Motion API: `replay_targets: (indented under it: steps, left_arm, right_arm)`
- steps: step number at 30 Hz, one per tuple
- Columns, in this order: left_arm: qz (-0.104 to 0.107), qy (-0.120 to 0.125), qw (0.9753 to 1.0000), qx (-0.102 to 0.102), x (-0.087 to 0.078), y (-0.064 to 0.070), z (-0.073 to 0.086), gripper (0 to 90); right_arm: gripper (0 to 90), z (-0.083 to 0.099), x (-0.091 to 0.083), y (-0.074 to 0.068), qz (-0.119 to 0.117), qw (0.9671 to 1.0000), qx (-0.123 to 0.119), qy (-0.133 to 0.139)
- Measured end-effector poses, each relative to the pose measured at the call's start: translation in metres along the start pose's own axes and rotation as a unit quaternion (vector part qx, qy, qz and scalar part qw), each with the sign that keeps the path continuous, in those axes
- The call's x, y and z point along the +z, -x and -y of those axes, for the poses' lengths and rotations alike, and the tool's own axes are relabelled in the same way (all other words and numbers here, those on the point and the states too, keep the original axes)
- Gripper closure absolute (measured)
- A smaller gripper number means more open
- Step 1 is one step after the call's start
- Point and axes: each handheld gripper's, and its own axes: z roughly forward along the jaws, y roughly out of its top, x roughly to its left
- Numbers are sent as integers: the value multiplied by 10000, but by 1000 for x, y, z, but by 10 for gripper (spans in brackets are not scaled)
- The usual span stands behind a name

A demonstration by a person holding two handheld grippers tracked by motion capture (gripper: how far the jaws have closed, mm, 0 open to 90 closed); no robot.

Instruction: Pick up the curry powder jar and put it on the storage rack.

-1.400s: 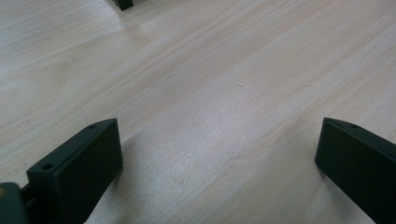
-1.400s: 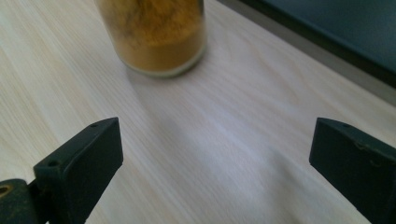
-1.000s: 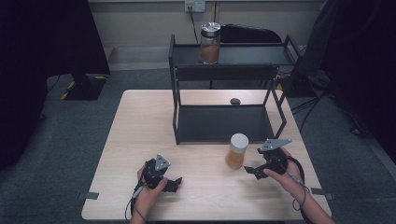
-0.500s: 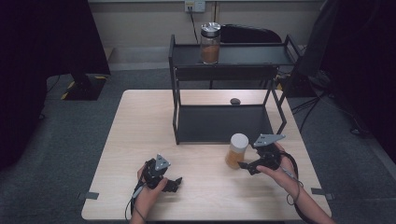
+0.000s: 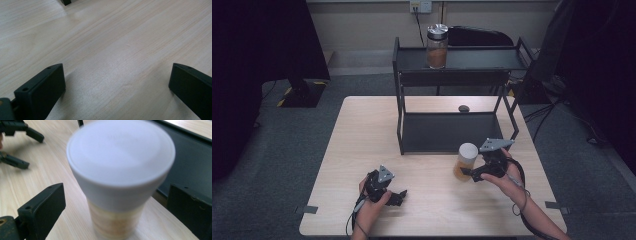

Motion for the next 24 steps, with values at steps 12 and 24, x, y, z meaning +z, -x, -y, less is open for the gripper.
replay_targets:
  steps: [12,24]
  left_arm:
    - [0,0,10000,0,0,0,0,0]
    - [0,0,10000,0,0,0,0,0]
  right_arm:
    - [131,1,8,0,-17,9997,38,240]
    - [302,6,16,2,-68,9992,30,393]
